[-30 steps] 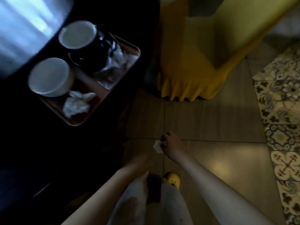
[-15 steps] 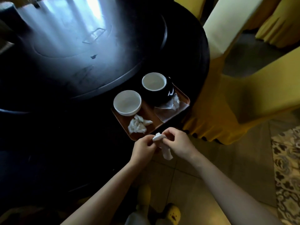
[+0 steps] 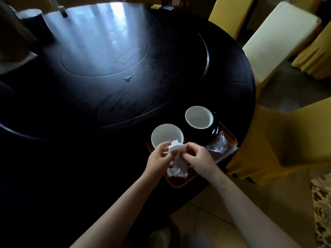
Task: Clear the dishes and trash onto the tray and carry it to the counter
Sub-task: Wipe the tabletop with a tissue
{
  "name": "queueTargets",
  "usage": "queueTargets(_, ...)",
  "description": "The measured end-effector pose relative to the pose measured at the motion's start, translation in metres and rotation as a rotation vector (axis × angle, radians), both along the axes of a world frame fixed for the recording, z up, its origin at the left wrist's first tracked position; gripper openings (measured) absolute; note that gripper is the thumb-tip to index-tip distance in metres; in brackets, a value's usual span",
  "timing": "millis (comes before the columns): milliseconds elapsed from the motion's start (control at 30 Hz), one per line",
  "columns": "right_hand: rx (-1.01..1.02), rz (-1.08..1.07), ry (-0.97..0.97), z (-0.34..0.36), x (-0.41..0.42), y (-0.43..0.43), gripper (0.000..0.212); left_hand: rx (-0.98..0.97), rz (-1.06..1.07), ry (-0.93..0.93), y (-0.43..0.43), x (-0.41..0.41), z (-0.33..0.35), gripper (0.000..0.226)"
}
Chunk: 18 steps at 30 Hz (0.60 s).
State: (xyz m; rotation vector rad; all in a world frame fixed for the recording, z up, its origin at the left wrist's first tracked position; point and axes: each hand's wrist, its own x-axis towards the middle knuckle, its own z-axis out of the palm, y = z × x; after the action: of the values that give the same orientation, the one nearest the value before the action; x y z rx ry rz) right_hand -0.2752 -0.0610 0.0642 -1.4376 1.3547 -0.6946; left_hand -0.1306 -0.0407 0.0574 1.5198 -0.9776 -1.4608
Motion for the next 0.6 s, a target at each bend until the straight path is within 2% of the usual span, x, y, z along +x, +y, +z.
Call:
queueTargets(100, -0.025, 0.054, -0.015, 0.012, 0.009, -0.024, 0.004, 0.015, -0.035, 0.123, -0.018, 0.012, 0.012, 0.024)
queueTargets(233, -0.04, 0.064, -0.058, 0.023, 0.023, -0.061, 0.004, -0.041, 0.129, 0.142, -0.044, 0.022, 0.025, 0.006)
queueTargets(367, 0.149, 0.02, -0.221, 0.024, 0.042, -0.105, 0.016, -0.187, 0.305, -0.075, -0.076, 0.032, 0.028, 0.011)
queueTargets(467, 0.341, 0.164, -0.344, 0.027, 0.051, -0.134, 0.029, -0.31, 0.408, -0.333, -0.098, 0.04, 0.024, 0.014)
queueTargets(533, 0.343, 0.256, -0.345, 0.028, 0.058, -0.148, 0.025, -0.406, 0.45, -0.467, -0.109, 0.041, 0.022, 0.019)
queueTargets(600, 0.315, 0.256, -0.323, 0.027, 0.066, -0.162, 0.014, -0.449, 0.474, -0.525, -0.116, 0.04, 0.023, 0.022)
